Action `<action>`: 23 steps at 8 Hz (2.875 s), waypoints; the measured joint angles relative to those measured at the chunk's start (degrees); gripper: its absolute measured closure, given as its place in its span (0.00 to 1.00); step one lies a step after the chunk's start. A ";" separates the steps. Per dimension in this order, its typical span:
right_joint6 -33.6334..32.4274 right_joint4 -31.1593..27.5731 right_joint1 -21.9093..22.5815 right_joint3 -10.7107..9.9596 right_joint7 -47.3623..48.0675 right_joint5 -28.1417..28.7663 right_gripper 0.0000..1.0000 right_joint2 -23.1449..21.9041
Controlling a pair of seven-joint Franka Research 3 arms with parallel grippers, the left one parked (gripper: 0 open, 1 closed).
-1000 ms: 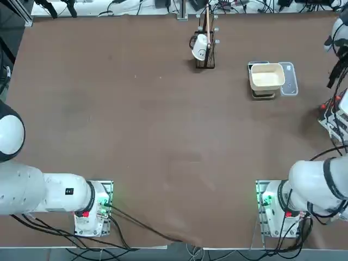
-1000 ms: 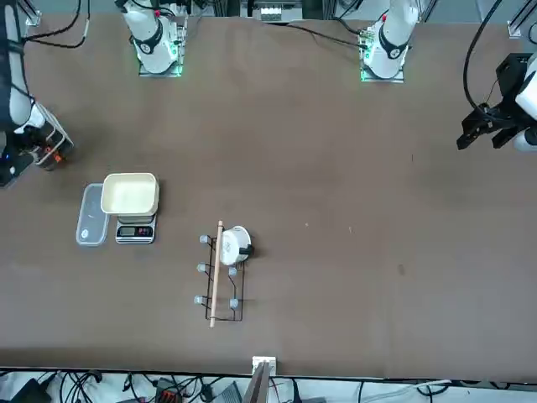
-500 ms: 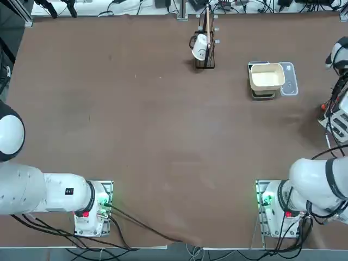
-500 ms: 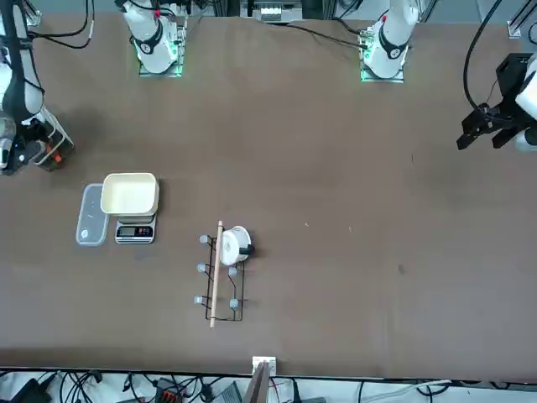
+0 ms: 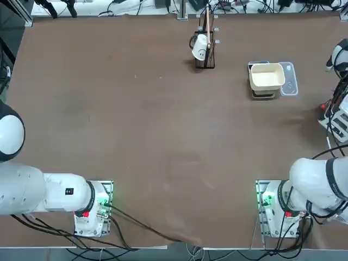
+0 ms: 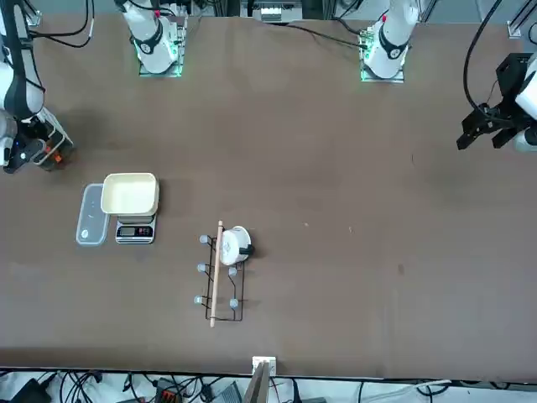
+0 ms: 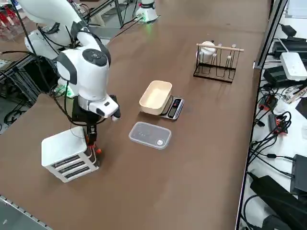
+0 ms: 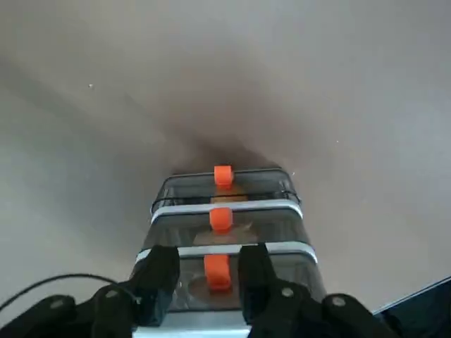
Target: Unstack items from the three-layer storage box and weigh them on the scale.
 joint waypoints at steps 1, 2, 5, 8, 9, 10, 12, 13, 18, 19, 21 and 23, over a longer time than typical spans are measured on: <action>0.00 0.00 -0.01 0.01 0.00 0.00 0.45 0.09; 0.04 0.00 -0.03 0.01 0.00 0.00 0.45 0.22; 0.36 0.00 -0.27 0.01 0.00 0.00 0.48 0.47; 0.92 0.00 -0.44 0.02 0.00 0.00 0.58 0.50; 0.94 0.00 -0.44 0.02 0.00 0.00 0.72 0.50; 1.10 0.01 -0.44 0.04 0.00 0.00 0.78 0.50; 1.18 0.08 -0.45 0.08 0.00 0.00 0.87 0.46; 1.18 0.09 -0.45 0.12 0.01 0.00 0.88 0.43; 1.15 0.10 -0.28 0.54 0.02 -0.01 0.88 0.42; 1.18 0.10 0.51 0.80 0.55 -0.01 0.88 0.42; 1.29 0.25 4.27 1.15 3.58 0.00 0.88 0.48; 1.37 1.21 8.68 1.40 6.24 2.23 0.88 1.06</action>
